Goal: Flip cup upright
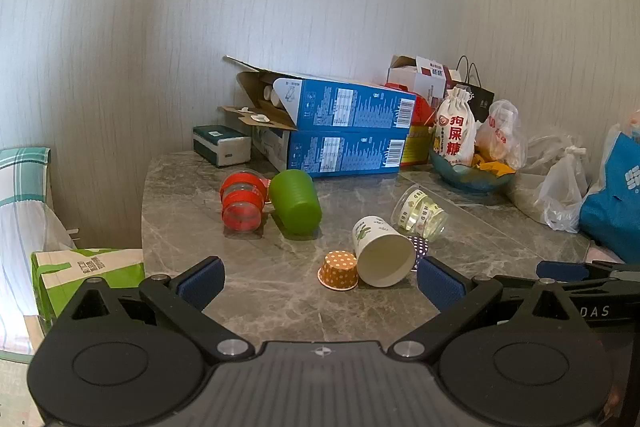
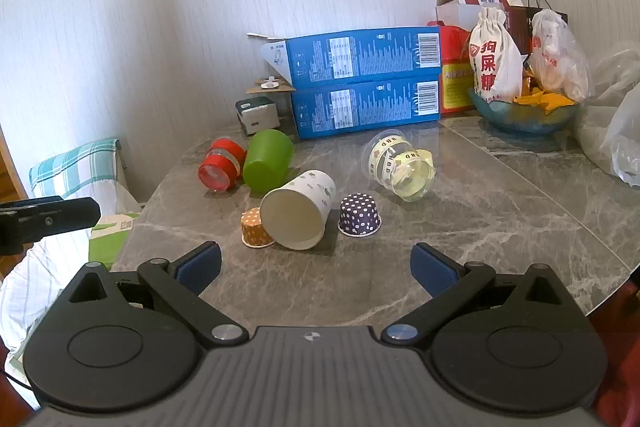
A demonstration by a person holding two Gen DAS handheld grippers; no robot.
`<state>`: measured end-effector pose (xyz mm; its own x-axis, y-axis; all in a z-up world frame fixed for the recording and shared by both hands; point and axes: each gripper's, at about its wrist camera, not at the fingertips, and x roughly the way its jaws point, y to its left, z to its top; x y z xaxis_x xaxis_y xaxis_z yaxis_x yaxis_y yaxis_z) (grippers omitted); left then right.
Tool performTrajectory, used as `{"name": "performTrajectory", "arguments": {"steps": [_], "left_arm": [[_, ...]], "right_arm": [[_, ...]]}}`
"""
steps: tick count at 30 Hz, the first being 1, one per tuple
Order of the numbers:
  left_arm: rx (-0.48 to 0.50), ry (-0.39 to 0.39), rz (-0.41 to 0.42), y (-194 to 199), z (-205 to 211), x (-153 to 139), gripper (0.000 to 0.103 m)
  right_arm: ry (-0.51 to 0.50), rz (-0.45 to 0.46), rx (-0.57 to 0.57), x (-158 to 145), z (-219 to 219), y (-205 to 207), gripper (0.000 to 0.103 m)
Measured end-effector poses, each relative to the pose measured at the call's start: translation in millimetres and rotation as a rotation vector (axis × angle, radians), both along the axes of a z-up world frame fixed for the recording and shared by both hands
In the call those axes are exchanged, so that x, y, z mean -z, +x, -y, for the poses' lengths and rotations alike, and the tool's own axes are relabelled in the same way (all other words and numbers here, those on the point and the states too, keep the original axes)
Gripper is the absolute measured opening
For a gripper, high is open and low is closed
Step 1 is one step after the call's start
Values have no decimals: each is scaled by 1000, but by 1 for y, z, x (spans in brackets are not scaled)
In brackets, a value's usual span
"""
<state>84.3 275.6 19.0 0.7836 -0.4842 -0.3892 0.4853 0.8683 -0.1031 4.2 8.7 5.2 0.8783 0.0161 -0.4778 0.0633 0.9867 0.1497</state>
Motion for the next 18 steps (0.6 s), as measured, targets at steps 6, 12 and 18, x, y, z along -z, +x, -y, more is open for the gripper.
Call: {"name": "performTrajectory", "arguments": {"steps": [6, 12, 18], "left_arm": [[2, -15, 2, -1, 0, -2, 103], [4, -21, -4, 0, 0, -2, 103], [2, -20, -7, 0, 0, 0, 103]], "right_arm": [[10, -3, -10, 0, 0, 0, 102], [11, 3, -12, -4, 1, -2, 102], [23, -6, -14, -3, 2, 0, 102]]}}
